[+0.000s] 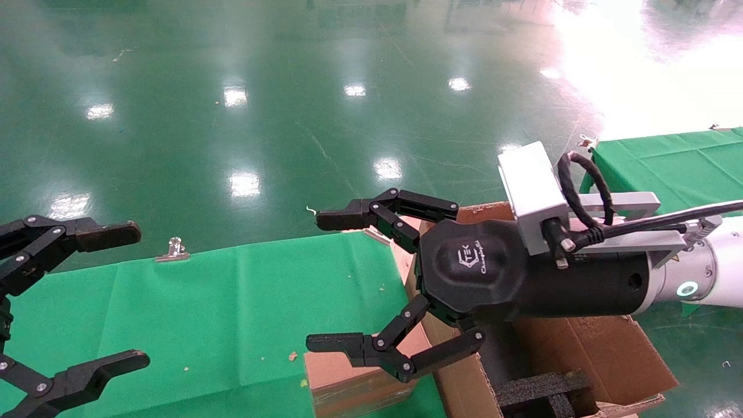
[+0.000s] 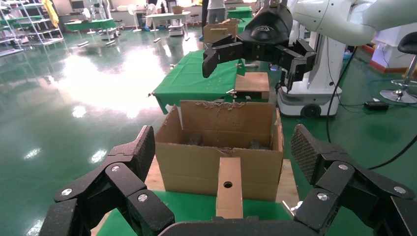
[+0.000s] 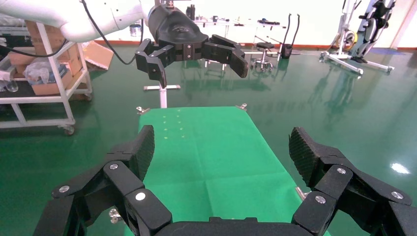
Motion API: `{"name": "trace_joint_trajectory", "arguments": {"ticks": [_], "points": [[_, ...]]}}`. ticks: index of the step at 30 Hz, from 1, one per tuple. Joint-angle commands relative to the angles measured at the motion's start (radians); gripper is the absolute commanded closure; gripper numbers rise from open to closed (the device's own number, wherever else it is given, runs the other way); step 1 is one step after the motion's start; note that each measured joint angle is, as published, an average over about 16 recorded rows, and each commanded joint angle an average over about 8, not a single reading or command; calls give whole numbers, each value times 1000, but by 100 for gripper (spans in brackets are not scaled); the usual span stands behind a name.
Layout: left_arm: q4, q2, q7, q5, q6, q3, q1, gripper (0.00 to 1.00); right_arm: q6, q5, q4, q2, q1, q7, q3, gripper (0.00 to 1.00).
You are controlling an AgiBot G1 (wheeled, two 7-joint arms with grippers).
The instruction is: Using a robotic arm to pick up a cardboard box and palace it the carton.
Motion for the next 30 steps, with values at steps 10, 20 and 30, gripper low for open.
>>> {"name": "trace_joint_trajectory", "arguments": {"ticks": [10, 20, 30], "points": [[0, 0, 0, 0, 0, 0, 0, 0, 0, 0, 0, 0, 0, 0, 0, 0], [0, 0, 0, 0, 0, 0, 0, 17, 0, 0, 0, 0, 0, 0, 0, 0], [0, 0, 0, 0, 0, 0, 0, 100, 0, 0, 0, 0, 0, 0, 0, 0]]}}
